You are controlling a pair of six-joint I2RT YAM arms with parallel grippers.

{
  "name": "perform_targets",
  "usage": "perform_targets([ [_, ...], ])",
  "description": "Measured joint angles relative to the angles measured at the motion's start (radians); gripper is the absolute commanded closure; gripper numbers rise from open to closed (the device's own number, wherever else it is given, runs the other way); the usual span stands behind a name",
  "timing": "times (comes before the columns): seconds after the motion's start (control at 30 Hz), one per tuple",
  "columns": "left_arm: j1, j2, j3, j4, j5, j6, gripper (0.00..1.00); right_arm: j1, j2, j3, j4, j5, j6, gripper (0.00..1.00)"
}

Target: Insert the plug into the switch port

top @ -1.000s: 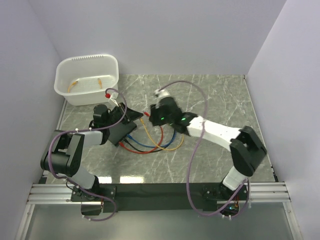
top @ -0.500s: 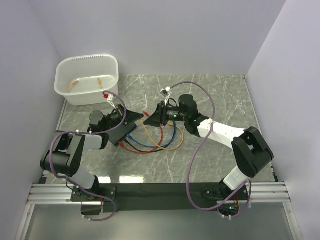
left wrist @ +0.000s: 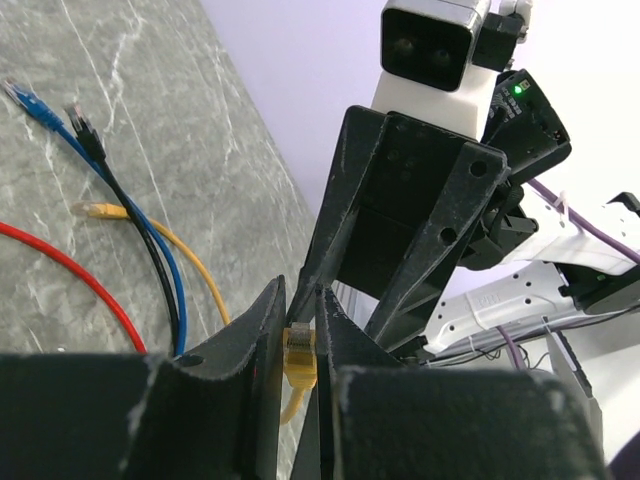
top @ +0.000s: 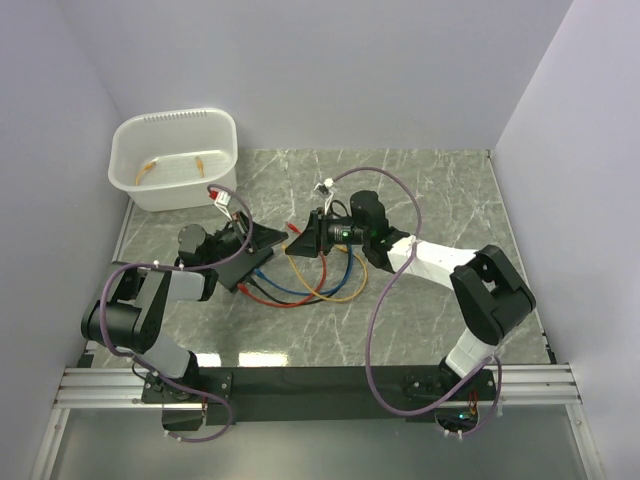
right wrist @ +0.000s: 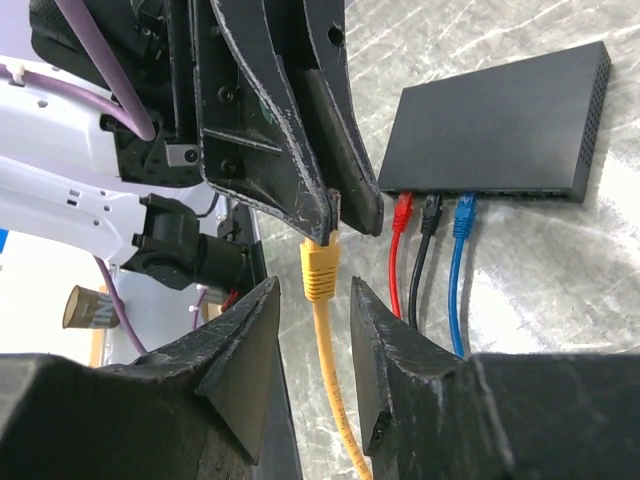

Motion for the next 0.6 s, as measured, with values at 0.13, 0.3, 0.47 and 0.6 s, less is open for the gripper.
perform_targets([
  [0.13,-0.002,0.001,0.000,0.000,0.005,-0.011,1.00,0.005,0.001,0.001,-0.001,0.001,0.000,0.59],
  [0.3,-0.006,0.015,-0.003,0.003,0.010,-0.027,0.99,0.010,0.005,0.009,-0.001,0.001,0.000,0.63],
  [0.47,-0.007,0.015,-0.004,0.003,0.010,-0.029,1.00,0.013,0.023,0.015,-0.002,0.001,-0.001,0.64],
  [0.6,-0.007,0.015,-0.004,0.003,0.010,-0.028,1.00,0.013,0.028,0.014,-0.008,0.003,-0.007,0.64],
])
